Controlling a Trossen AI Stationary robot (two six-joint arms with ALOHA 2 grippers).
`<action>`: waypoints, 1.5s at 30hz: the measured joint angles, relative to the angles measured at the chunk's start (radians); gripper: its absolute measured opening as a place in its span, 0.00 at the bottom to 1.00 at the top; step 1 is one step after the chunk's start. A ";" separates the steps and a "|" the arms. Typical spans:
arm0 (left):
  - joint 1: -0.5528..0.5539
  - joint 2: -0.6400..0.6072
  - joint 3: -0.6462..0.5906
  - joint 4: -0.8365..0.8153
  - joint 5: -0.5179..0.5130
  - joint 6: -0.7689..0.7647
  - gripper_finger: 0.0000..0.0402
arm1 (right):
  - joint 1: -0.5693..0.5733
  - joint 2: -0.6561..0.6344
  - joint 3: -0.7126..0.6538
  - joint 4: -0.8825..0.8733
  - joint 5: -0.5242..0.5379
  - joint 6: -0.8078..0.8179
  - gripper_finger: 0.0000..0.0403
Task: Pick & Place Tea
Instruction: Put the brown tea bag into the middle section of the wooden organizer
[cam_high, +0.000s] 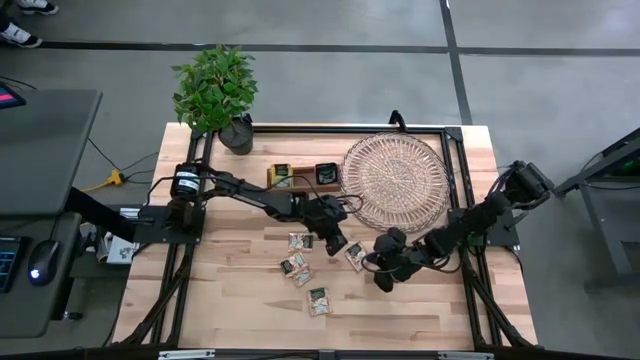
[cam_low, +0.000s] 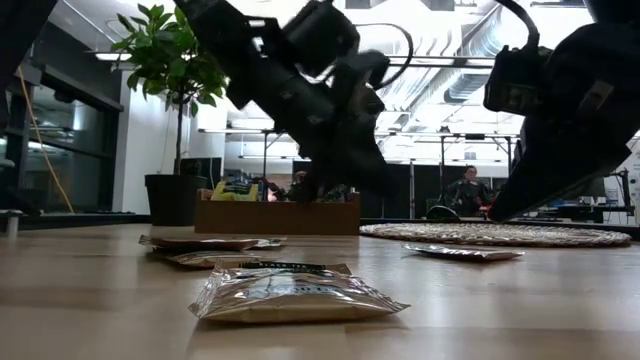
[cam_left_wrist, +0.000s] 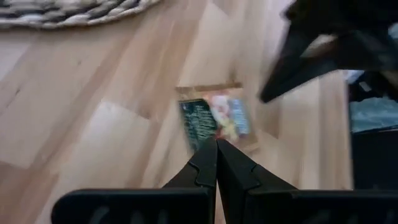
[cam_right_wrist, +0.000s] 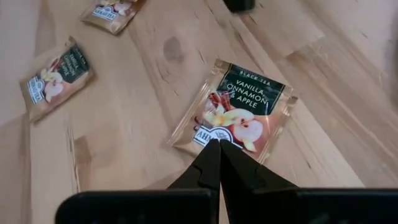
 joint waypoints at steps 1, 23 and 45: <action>0.007 0.011 0.000 0.005 -0.002 0.000 0.00 | 0.000 0.000 0.000 0.000 0.001 0.012 0.00; 0.017 0.011 -0.002 0.010 0.069 0.023 0.00 | 0.011 0.117 0.002 0.085 -0.014 0.105 0.00; 0.017 0.034 0.002 0.075 0.160 -0.126 0.00 | 0.010 0.142 0.003 0.074 -0.068 0.077 0.00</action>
